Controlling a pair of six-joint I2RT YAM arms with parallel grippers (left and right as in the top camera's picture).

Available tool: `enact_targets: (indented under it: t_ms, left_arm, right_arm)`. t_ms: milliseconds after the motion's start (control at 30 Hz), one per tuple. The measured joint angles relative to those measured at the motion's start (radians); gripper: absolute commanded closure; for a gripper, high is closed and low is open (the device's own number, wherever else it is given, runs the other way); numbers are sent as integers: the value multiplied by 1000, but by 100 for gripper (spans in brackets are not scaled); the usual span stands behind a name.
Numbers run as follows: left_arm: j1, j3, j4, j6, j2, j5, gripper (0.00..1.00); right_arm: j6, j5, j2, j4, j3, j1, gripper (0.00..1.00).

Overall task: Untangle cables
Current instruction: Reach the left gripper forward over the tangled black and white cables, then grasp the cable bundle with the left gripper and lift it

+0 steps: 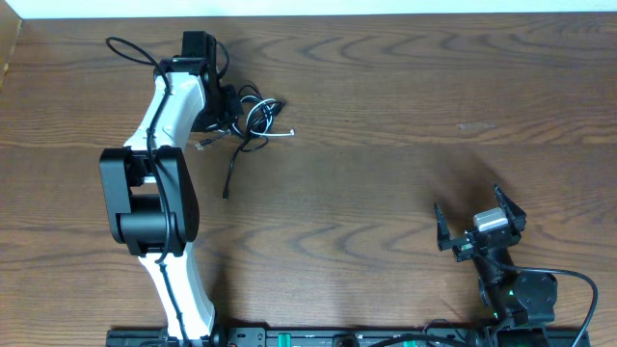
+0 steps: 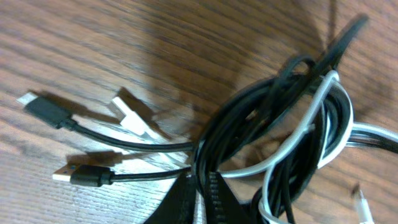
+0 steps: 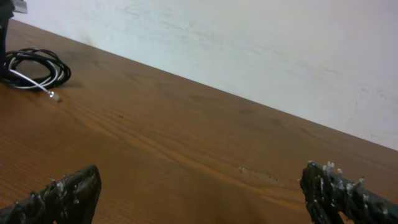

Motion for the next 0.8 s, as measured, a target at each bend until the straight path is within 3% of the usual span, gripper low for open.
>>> enact_targets:
  t_ms: [400, 800]
  left_arm:
    - [0, 0, -146, 36, 0, 92, 92]
    - [0, 0, -262, 216, 0, 313, 87]
  right_arm:
    - [0, 0, 0, 0, 0, 0, 1]
    - [0, 0, 0, 0, 0, 0, 1]
